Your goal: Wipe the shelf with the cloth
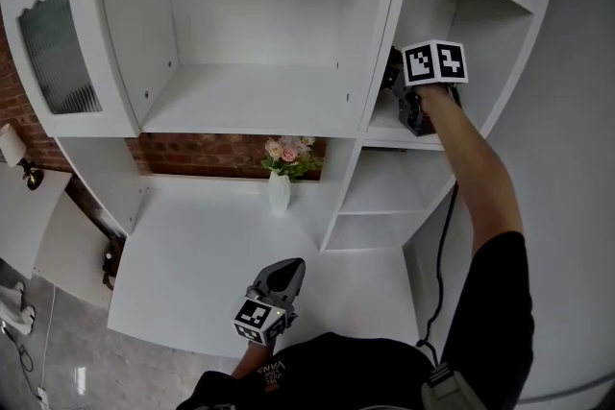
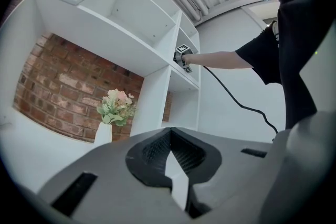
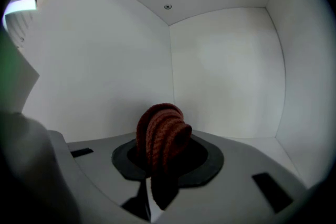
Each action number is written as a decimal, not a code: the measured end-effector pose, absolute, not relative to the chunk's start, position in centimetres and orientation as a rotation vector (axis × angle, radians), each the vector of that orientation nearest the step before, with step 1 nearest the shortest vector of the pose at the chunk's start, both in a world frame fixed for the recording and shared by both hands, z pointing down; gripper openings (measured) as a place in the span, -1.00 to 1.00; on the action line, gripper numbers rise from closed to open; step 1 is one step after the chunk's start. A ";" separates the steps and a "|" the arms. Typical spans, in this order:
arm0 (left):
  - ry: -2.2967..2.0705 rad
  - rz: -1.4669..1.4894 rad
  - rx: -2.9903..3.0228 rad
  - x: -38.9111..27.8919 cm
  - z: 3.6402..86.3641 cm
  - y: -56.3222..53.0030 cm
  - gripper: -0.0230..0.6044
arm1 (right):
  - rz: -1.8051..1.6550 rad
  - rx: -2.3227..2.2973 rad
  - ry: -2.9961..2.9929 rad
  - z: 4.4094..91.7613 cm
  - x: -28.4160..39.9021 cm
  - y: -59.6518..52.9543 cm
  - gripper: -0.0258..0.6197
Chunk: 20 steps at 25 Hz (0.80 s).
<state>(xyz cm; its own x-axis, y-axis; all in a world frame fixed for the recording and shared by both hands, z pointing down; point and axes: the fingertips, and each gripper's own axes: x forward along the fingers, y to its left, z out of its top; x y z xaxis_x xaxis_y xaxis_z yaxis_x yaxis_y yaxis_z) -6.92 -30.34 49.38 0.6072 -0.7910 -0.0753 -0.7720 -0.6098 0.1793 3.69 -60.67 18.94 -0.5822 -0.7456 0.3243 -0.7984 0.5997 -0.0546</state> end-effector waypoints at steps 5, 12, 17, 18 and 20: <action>-1.312 -0.227 2.698 -7.0 49.5 -30.4 -0.90 | 0.244 1.258 -2.485 19.6 3.6 -61.1 -0.62; -1.261 -0.217 2.722 -6.0 49.4 -30.5 -0.90 | 0.142 1.321 -2.328 19.4 6.8 -61.5 -0.62; -1.211 -0.212 2.746 -5.0 49.4 -30.7 -0.90 | 0.065 1.413 -2.158 18.9 11.5 -61.6 -0.62; -1.199 -0.211 2.752 -4.8 49.3 -30.7 -0.90 | 0.038 1.431 -2.106 18.8 12.5 -61.6 -0.62; -1.174 -0.208 2.762 -4.3 49.3 -30.6 -0.90 | -0.029 1.462 -1.986 18.7 14.5 -61.3 -0.62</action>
